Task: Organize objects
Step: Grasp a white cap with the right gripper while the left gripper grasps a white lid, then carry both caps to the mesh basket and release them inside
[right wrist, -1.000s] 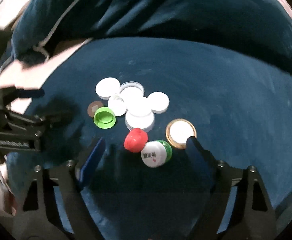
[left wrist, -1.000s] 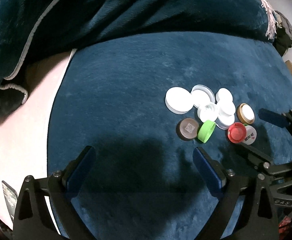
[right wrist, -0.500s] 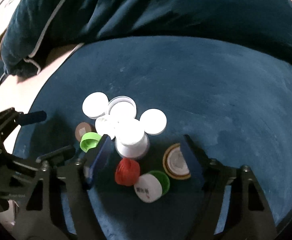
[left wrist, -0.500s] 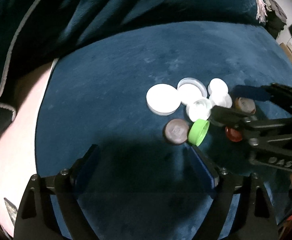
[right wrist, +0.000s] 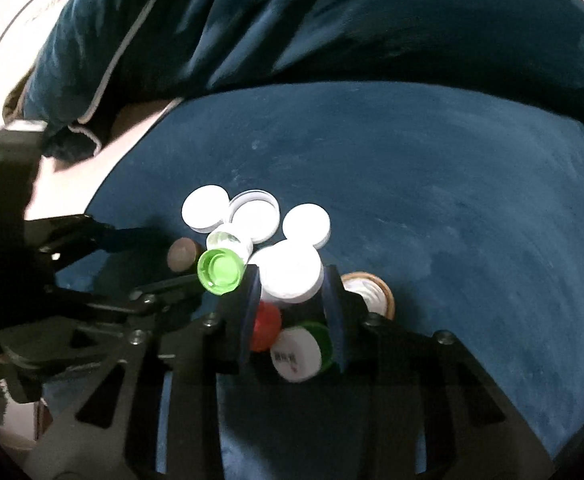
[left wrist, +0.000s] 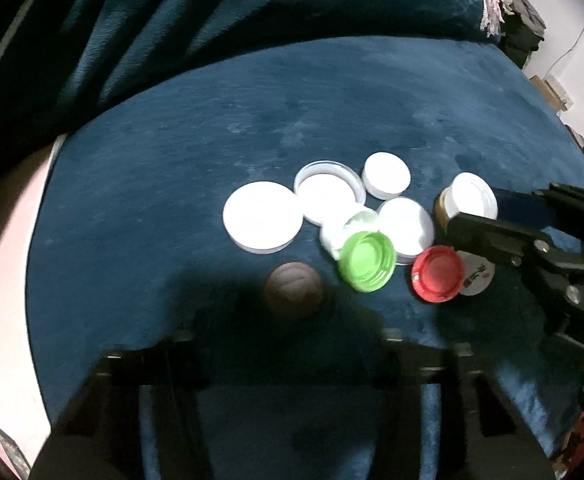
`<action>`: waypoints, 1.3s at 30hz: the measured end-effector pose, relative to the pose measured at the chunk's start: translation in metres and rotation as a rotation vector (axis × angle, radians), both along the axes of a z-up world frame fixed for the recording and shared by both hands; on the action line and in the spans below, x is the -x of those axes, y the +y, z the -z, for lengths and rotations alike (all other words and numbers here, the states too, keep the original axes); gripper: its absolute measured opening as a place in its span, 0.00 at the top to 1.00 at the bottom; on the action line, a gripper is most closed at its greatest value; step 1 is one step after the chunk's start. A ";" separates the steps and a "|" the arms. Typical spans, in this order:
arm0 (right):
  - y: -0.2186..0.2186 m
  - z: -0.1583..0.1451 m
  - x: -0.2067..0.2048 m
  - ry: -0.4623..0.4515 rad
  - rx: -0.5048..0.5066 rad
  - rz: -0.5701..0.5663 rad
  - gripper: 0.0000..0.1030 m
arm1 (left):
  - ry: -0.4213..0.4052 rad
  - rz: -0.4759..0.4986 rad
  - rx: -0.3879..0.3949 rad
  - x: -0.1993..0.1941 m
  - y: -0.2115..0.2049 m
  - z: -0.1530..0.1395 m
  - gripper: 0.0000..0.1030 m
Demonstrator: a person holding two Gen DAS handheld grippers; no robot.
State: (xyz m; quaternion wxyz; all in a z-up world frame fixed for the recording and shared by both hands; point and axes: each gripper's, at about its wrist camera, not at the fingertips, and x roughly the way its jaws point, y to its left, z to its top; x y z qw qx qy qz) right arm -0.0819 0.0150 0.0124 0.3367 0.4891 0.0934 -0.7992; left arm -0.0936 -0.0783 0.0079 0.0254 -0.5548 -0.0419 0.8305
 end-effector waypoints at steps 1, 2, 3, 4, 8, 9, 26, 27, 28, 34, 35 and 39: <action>0.004 -0.002 -0.002 0.001 0.003 0.004 0.69 | 0.002 0.007 -0.009 0.001 0.001 -0.001 0.70; 0.005 -0.004 -0.004 0.002 0.007 0.009 0.69 | 0.004 0.010 -0.012 -0.002 -0.001 -0.002 0.70; 0.007 -0.005 -0.005 0.002 0.011 0.012 0.69 | 0.005 0.012 -0.013 -0.003 0.000 -0.005 0.70; 0.010 -0.006 -0.006 0.002 0.014 0.015 0.69 | 0.009 0.014 -0.014 -0.004 0.000 -0.008 0.70; 0.022 -0.014 -0.015 0.002 0.036 0.035 0.69 | 0.029 0.025 -0.001 -0.014 0.006 -0.026 0.70; 0.025 -0.016 -0.017 0.002 0.040 0.038 0.69 | 0.038 0.030 -0.002 -0.016 0.008 -0.031 0.70; 0.215 -0.105 -0.111 0.108 0.097 0.396 0.69 | 0.248 0.454 -0.124 -0.056 0.247 -0.174 0.70; 0.236 -0.109 -0.115 0.114 0.095 0.441 0.69 | 0.241 0.479 -0.128 -0.056 0.267 -0.177 0.70; 0.253 -0.113 -0.117 0.119 0.092 0.477 0.69 | 0.234 0.495 -0.130 -0.057 0.282 -0.178 0.70; 0.351 -0.124 -0.125 0.120 0.091 0.700 0.69 | 0.158 0.560 -0.191 -0.056 0.368 -0.173 0.70; 0.364 -0.124 -0.126 0.113 0.089 0.737 0.69 | 0.148 0.557 -0.210 -0.054 0.376 -0.171 0.70; 0.388 -0.120 -0.124 0.087 0.088 0.807 0.68 | 0.116 0.539 -0.246 -0.049 0.394 -0.157 0.70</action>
